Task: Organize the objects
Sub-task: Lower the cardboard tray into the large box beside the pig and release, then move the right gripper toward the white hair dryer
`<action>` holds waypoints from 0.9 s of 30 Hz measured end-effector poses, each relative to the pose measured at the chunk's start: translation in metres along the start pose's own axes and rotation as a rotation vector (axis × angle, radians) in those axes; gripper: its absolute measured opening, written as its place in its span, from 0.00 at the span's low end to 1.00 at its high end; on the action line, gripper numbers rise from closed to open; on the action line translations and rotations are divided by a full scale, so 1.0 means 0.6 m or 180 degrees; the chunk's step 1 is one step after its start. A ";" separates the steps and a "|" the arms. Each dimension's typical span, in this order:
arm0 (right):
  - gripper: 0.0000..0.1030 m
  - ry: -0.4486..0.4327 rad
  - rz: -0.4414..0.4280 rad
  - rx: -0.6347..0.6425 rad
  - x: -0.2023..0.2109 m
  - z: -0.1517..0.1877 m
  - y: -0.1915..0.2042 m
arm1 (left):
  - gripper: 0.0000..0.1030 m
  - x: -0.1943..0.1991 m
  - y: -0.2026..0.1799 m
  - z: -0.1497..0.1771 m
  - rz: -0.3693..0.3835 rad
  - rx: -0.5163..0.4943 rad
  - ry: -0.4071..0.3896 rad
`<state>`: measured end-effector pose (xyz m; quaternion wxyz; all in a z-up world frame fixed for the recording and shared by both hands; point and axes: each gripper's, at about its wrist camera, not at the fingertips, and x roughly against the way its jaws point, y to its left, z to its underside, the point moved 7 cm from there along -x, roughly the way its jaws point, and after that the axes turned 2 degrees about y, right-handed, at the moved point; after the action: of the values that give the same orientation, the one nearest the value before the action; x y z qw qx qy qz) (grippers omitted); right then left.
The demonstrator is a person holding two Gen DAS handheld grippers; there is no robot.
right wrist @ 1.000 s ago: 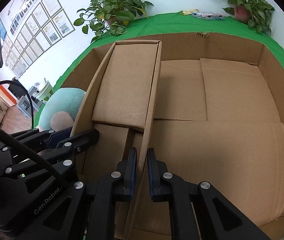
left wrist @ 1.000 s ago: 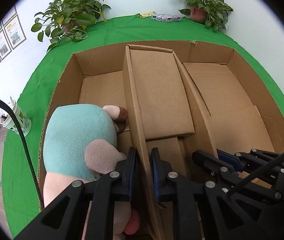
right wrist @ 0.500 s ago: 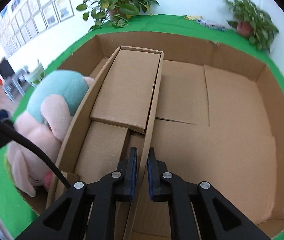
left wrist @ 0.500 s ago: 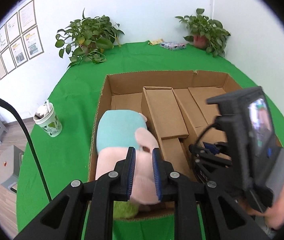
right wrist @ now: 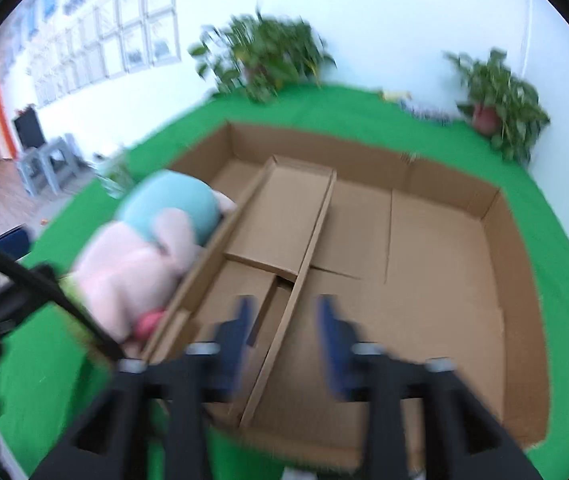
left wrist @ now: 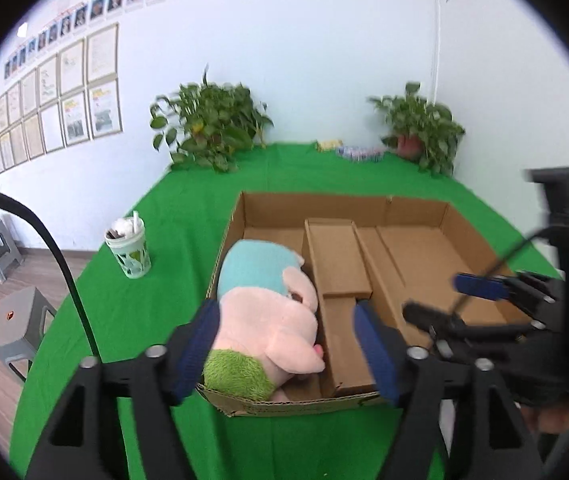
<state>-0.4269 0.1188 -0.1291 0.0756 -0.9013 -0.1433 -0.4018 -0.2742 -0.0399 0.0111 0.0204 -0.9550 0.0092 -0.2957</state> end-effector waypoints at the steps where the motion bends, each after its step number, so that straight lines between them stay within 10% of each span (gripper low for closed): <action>1: 0.85 -0.0102 -0.0034 -0.0011 0.026 0.006 -0.001 | 0.78 0.014 -0.005 -0.001 -0.0012 0.0014 -0.0106; 16: 0.93 -0.0433 0.0139 -0.0351 0.240 0.203 -0.049 | 0.78 0.094 -0.097 0.035 0.0240 -0.0079 -0.0287; 21: 0.14 -0.0468 0.0492 -0.0351 0.263 0.227 -0.070 | 0.61 0.111 -0.121 0.062 0.0253 -0.0116 -0.0286; 23: 0.14 -0.0415 0.0478 -0.0350 0.268 0.236 -0.073 | 0.02 0.102 -0.135 0.077 0.0456 -0.0162 -0.0048; 25: 0.22 -0.0434 0.0433 -0.0356 0.277 0.243 -0.073 | 0.03 0.101 -0.143 0.086 0.0614 -0.0130 0.0024; 27: 0.73 -0.0459 0.0431 -0.0364 0.287 0.251 -0.074 | 0.14 0.109 -0.146 0.089 0.0512 -0.0177 -0.0064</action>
<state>-0.2259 0.2329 -0.1002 0.0405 -0.9383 -0.0640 -0.3373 -0.1898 0.0472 0.0079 0.0177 -0.9543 0.0939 -0.2832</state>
